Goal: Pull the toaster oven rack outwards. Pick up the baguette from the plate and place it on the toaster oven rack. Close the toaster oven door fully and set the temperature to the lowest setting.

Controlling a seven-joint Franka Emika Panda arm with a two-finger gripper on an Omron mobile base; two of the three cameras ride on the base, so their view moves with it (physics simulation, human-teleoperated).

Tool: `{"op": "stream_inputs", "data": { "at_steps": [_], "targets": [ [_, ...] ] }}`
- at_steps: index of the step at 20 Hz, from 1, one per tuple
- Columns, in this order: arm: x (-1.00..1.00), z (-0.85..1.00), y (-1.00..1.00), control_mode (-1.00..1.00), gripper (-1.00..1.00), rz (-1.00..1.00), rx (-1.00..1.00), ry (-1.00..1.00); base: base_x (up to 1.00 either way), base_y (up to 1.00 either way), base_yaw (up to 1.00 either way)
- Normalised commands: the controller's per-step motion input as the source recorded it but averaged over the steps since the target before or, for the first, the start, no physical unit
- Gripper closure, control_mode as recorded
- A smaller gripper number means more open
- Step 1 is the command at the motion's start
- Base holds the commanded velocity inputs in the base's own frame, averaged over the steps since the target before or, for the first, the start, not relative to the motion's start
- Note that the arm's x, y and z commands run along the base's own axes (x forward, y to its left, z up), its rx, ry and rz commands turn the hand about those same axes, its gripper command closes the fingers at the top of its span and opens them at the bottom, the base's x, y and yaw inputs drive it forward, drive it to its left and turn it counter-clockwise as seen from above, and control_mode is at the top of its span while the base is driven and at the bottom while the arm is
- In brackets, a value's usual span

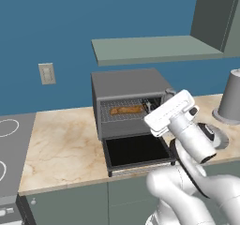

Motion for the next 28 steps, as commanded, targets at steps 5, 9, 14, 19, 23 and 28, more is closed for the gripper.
{"op": "stream_inputs", "data": {
  "at_steps": [5, 9, 14, 19, 23, 28],
  "targets": [
    [-0.21, 0.16, -0.38, -1.0, -1.0, 0.35, 0.71, 0.09, 0.0, 0.0, 0.0],
    [-0.23, 0.11, -0.21, -1.0, -1.0, 0.41, 0.77, 0.34, 0.0, 0.0, 0.0],
    [-0.25, 0.31, -0.19, -1.0, -1.0, 0.38, 0.87, 0.53, 0.0, 0.0, 0.0],
    [-0.31, 0.53, -0.32, -1.0, -1.0, 0.33, 0.91, 0.53, 0.0, 0.0, 0.0],
    [-0.41, 0.53, -0.51, -1.0, -1.0, 0.3, 0.84, 0.56, 0.0, 0.0, 0.0],
    [-0.34, 0.11, -0.42, -1.0, -1.0, 0.18, 0.51, 0.76, 0.0, 0.0, 0.0]
  ]
}}
